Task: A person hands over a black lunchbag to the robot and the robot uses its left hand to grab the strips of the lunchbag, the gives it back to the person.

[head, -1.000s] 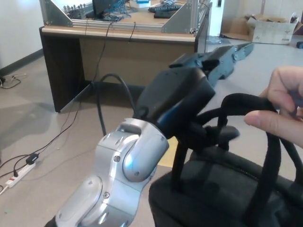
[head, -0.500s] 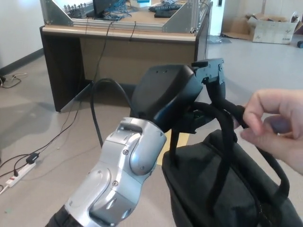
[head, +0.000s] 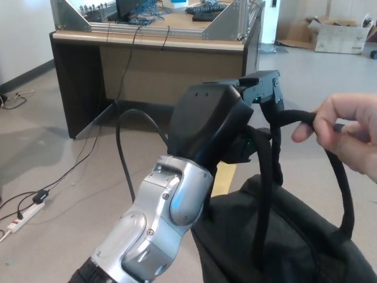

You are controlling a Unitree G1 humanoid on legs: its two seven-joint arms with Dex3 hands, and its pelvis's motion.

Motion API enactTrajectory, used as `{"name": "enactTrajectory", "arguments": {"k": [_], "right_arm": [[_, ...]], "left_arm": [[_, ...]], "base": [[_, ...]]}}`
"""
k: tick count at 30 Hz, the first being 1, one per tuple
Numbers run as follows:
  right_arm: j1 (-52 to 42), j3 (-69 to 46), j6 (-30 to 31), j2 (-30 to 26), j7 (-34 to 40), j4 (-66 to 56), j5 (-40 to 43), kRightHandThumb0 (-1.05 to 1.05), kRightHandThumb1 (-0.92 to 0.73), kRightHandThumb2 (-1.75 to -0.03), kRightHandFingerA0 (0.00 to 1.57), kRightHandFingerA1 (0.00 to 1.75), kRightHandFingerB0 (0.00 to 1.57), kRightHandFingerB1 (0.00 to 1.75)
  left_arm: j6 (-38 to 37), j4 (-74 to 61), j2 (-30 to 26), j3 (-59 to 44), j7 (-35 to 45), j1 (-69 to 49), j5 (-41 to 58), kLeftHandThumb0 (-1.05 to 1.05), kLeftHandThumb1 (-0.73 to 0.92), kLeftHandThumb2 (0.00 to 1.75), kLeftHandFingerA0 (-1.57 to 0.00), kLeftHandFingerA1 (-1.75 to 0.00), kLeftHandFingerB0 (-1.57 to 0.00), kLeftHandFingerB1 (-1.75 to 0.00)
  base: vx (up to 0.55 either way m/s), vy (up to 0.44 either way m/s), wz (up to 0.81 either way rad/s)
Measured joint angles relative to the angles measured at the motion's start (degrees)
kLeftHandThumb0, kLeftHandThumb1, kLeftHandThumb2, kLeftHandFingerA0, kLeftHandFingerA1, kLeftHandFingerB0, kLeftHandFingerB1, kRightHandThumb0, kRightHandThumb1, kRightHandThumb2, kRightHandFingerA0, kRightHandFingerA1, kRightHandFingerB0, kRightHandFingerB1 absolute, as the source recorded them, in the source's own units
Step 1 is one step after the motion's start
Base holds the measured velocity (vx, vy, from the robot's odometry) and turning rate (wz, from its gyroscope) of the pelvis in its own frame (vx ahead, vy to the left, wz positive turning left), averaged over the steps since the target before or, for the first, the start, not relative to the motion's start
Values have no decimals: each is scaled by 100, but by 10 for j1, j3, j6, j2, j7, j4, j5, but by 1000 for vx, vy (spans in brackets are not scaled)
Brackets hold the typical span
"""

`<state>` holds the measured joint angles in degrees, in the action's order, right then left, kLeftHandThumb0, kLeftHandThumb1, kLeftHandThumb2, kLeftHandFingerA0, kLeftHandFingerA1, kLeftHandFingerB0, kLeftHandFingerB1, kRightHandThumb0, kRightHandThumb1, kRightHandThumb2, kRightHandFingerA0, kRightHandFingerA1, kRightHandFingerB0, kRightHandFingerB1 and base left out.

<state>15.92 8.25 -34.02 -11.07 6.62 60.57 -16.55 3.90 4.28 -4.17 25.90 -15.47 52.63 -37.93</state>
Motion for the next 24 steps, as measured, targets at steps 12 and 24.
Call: {"name": "enactTrajectory", "arguments": {"k": [12, 24], "right_arm": [[-9, 1, -1, -4, -1, 2, 0, -59, -60, -96, 54, 61, 40, 53], [5, 1, -1, -4, -10, 3, 0, -56, -70, -61, 61, 47, 56, 44]], "left_arm": [[-81, -6, 45, -33, -99, -21, -1, -15, 60, 55, -81, -175, -59, -172], [-133, -24, 35, -110, -134, -12, 4, -14, 63, 55, -80, -175, -61, -175]], "base": [[0, 0, 0], [0, 0, 0]]}}
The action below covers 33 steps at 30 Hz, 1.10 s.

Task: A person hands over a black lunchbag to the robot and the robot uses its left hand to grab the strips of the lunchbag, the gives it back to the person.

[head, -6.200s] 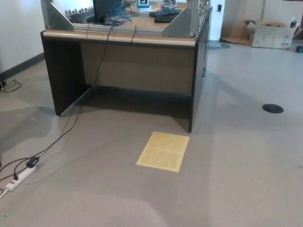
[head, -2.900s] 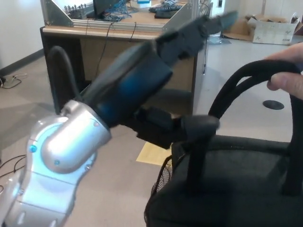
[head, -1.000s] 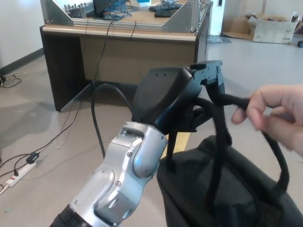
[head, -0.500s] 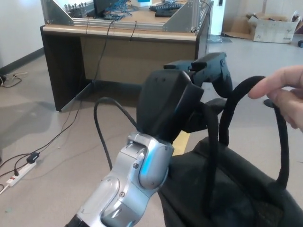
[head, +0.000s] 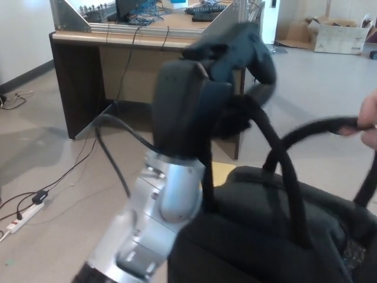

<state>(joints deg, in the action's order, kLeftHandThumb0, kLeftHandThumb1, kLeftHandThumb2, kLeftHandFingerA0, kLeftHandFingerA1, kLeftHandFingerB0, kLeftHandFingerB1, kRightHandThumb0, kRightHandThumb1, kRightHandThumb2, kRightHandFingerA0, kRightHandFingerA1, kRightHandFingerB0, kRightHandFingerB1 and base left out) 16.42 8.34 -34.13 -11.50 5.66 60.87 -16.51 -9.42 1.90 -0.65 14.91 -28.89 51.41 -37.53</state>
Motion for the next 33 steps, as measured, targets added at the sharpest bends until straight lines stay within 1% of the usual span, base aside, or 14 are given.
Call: {"name": "enactTrajectory", "arguments": {"k": [1, 6, 7, 13, 16, 19, 21, 23, 26, 27, 28, 29, 32, 33], "right_arm": [[0, 0, 0, 0, -1, 0, 0, -55, -70, -61, 60, 46, 56, 44], [8, -1, 2, 0, -2, 2, 0, -57, -69, -61, 61, 47, 56, 45], [11, -2, 3, 0, -3, 3, 1, -59, -69, -61, 63, 49, 56, 45], [16, -3, 3, -1, -5, 7, 1, -60, -69, -61, 61, 48, 56, 45], [17, -3, 3, -1, -5, 9, 1, -60, -71, -61, 61, 47, 57, 45], [17, -3, 3, -1, -6, 9, 1, -61, -68, -61, 62, 48, 56, 45], [17, -3, 3, -2, -6, 9, 1, -59, -70, -61, 62, 48, 57, 45], [16, -4, 3, -2, -5, 9, 1, -59, -71, -61, 61, 48, 57, 45], [16, -7, 3, -2, -6, 8, 1, -63, -70, -62, 60, 48, 55, 44], [16, -8, 3, -2, -6, 8, 1, -63, -70, -62, 60, 48, 55, 44], [16, -8, 3, -2, -6, 8, 1, -62, -71, -62, 59, 47, 54, 44], [16, -8, 3, -2, -6, 7, 1, -59, -72, -61, 59, 46, 56, 44], [16, -8, 2, -2, -6, 7, 1, -60, -71, -62, 59, 46, 54, 43], [16, -8, 2, -2, -5, 6, 1, -59, -71, -62, 60, 46, 54, 44]], "left_arm": [[0, -7, -6, -13, 1, 3, 1, -12, 62, 55, -81, -175, -58, -175], [-9, -17, -45, -57, 4, 24, 4, -16, 66, 55, -78, -175, -58, -175], [-14, -18, -63, -73, 4, 31, 4, -17, 66, 56, -83, -175, -58, -175], [-38, -25, -154, -158, 11, 55, 24, -20, 67, 57, -83, -175, -58, -175], [-47, -33, -187, -188, 19, 56, 40, -17, 67, 57, -84, -175, -57, -175], [-58, -49, -221, -224, 32, 46, 62, -17, 66, 57, -86, -175, -59, -175], [-63, -59, -235, -241, 39, 35, 74, -17, 66, 57, -88, -175, -61, -175], [-74, -82, -252, -271, 45, -3, 88, -12, 63, 56, -88, -175, -61, -175], [-86, -108, -260, -298, 51, -57, 104, -17, 60, 55, -88, -175, -60, -174], [-90, -124, -259, -308, 52, -88, 109, -17, 60, 55, -88, -175, -60, -174], [-91, -131, -259, -314, 53, -104, 111, -17, 64, 56, -87, -175, -60, -175], [-95, -145, -257, -325, 55, -141, 114, -16, 64, 56, -87, -175, -62, -175], [-105, -168, -245, -343, 57, -218, 121, -16, 64, 56, -86, -175, -62, -175], [-108, -173, -241, -347, 58, -237, 123, -13, 60, 55, -84, -175, -62, -175]], "base": [[0, 0, 0], [0, 0, 0], [0, 0, 0], [0, 0, 0], [0, 0, 0], [0, 0, 0], [0, 0, 0], [0, 0, 0], [0, 0, 0], [0, 0, 0], [0, 0, 0], [0, 0, 0], [0, 0, 0], [0, 0, 0]]}}
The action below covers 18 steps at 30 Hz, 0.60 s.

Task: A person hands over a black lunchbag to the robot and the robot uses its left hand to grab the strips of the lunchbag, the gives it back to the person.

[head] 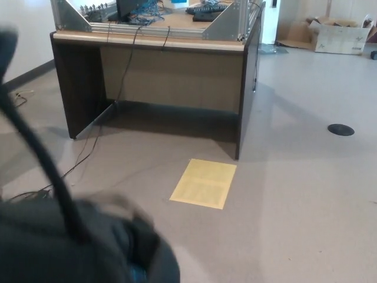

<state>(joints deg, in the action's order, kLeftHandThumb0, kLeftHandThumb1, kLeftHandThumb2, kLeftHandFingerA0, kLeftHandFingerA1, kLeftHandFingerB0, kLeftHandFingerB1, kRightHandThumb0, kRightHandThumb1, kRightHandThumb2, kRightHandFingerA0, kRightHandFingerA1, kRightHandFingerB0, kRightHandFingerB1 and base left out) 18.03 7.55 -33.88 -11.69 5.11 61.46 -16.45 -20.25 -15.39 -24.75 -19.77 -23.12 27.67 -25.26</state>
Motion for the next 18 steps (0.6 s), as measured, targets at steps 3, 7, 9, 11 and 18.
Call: {"name": "enactTrajectory", "arguments": {"k": [3, 7, 9, 11, 18], "right_arm": [[0, 0, 0, 0, 0, -1, 0, -55, -58, -98, 58, 64, 43, 55], [0, 0, 0, 0, 1, -2, -1, -57, -59, -98, 58, 63, 42, 54], [0, 0, 0, 0, 2, -2, -1, -59, -71, -62, 62, 47, 54, 44], [0, 0, -1, 0, 3, -3, -1, -57, -59, -99, 58, 64, 43, 55], [0, 1, -1, 1, 6, -3, -1, -56, -59, -98, 59, 64, 43, 55]], "left_arm": [[-18, -4, 20, -10, 0, -79, 6, -4, 59, 55, -91, -175, -71, -172], [-49, 22, 55, -10, -5, -187, 7, 4, 60, 54, -88, -175, -69, -171], [-67, 49, 74, -6, -9, -233, 7, 15, 45, 60, -118, -165, -101, -147], [-84, 75, 90, 0, -13, -268, 7, 1, 60, 54, -85, -175, -66, -172], [-142, 190, 126, 41, -43, -348, -14, 4, 58, 54, -82, -175, -64, -172]], "base": [[0, 0, 0], [0, 0, 0], [0, 0, 0], [0, 0, 0], [0, 0, 0]]}}
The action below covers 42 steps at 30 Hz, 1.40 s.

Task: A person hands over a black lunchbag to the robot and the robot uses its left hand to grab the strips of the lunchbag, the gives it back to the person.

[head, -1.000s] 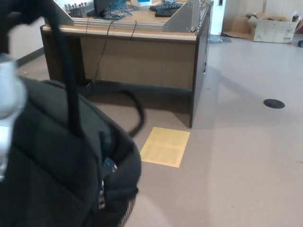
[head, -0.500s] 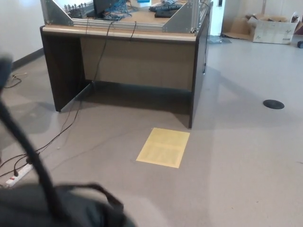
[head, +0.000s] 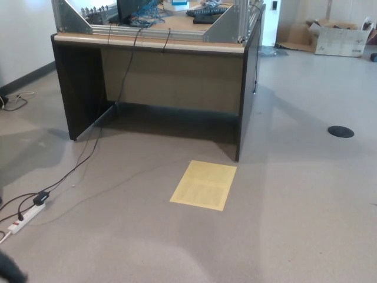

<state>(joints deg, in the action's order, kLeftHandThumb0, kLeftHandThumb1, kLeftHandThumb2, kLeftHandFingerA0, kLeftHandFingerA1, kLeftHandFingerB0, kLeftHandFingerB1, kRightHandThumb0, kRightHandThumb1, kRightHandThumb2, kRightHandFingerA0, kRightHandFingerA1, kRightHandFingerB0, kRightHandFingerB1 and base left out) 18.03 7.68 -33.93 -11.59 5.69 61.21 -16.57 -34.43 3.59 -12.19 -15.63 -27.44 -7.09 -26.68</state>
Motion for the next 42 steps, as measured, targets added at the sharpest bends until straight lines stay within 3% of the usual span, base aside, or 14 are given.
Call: {"name": "enactTrajectory", "arguments": {"k": [4, 5, 18, 23, 27, 31, 40, 42], "right_arm": [[0, 0, 0, 0, 0, 0, 0, -55, -58, -98, 59, 64, 43, 55], [0, 0, 0, 1, 0, 0, 0, -59, -71, -62, 60, 46, 55, 44], [0, 3, 0, 1, 5, 1, 0, -58, -70, -62, 63, 48, 57, 45], [0, 3, -1, 2, 10, 3, 0, -56, -70, -61, 65, 48, 59, 46], [0, 4, -1, 4, 12, 5, 0, -57, -70, -62, 64, 48, 59, 46], [0, 4, -1, 4, 12, 5, 0, -59, -69, -62, 62, 47, 58, 46], [3, 4, 0, 3, 13, 2, 0, -57, -70, -62, 64, 46, 59, 45], [4, 4, -1, 3, 13, 1, 0, -55, -69, -62, 66, 47, 60, 46]], "left_arm": [[-23, 61, 3, 25, -30, -18, -26, 7, 58, 54, -82, -175, -62, -172], [-30, 82, 3, 34, -41, -21, -36, 6, 59, 54, -80, -175, -61, -173], [-87, 233, -31, 75, -151, -3, -104, 9, 57, 53, -80, -175, -59, -171], [-103, 255, -42, 84, -177, 52, -109, 8, 56, 53, -83, -175, -66, -174], [-100, 216, -38, 102, -174, 119, -109, 7, 56, 52, -85, -173, -77, -158], [-87, 186, -37, 122, -164, 208, -112, -3, 57, 55, -80, -175, -65, -166], [-50, 180, -40, 165, -136, 415, -131, -11, 61, 54, -77, -175, -56, -175], [-43, 182, -42, 171, -129, 455, -133, -21, 64, 56, -76, -175, -51, -175]], "base": [[0, 0, 0], [0, 0, 0], [0, 0, 0], [0, 0, 0], [0, 0, 0], [0, 0, 0], [0, 0, 0], [0, 0, 0]]}}
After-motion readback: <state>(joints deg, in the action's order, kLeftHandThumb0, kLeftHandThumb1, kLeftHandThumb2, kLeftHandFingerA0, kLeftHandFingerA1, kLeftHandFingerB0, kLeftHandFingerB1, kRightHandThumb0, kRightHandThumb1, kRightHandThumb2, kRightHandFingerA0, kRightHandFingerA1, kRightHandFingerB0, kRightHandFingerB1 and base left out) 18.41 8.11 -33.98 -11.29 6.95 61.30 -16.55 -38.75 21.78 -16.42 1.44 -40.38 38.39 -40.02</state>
